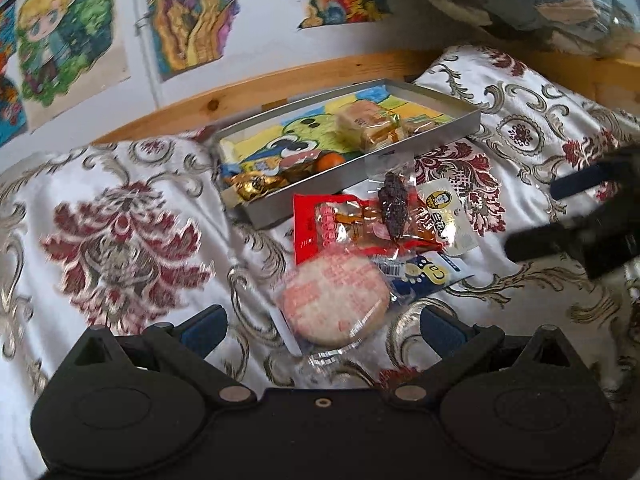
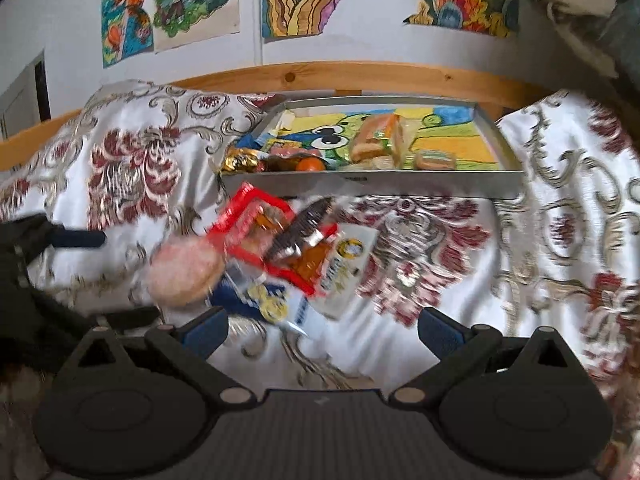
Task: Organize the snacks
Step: 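Grasp the dark jerky stick with the right tool while the left tool approaches the round pastry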
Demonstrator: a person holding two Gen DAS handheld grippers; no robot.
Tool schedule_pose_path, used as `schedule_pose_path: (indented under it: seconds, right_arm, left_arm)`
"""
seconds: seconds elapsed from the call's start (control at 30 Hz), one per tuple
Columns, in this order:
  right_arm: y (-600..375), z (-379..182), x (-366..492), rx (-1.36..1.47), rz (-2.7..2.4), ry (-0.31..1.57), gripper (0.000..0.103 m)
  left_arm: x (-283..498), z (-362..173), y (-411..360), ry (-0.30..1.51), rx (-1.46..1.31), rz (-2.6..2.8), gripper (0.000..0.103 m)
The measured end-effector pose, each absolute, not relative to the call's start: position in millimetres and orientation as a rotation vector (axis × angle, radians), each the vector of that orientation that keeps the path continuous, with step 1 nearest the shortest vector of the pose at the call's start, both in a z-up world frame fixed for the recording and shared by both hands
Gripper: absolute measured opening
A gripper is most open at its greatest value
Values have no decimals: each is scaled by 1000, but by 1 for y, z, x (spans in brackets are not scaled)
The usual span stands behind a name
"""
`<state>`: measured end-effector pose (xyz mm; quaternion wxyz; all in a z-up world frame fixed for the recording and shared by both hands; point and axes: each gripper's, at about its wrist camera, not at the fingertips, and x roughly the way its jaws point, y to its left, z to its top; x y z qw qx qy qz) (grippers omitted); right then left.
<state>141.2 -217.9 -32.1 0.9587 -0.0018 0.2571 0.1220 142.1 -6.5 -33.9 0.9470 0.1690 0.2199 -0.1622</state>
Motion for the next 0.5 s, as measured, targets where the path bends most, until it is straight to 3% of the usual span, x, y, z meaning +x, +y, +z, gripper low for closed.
schedule_pose_path:
  seconds: [0.27,0.5]
  right_arm:
    - [-190,-22,200,76,280,533,102]
    - [-167,-27,241,126,226,572,90]
  left_arm:
    - [163,-50,-11,427,402,-371,102]
    - [172,-59,-15,442,450,-387,102]
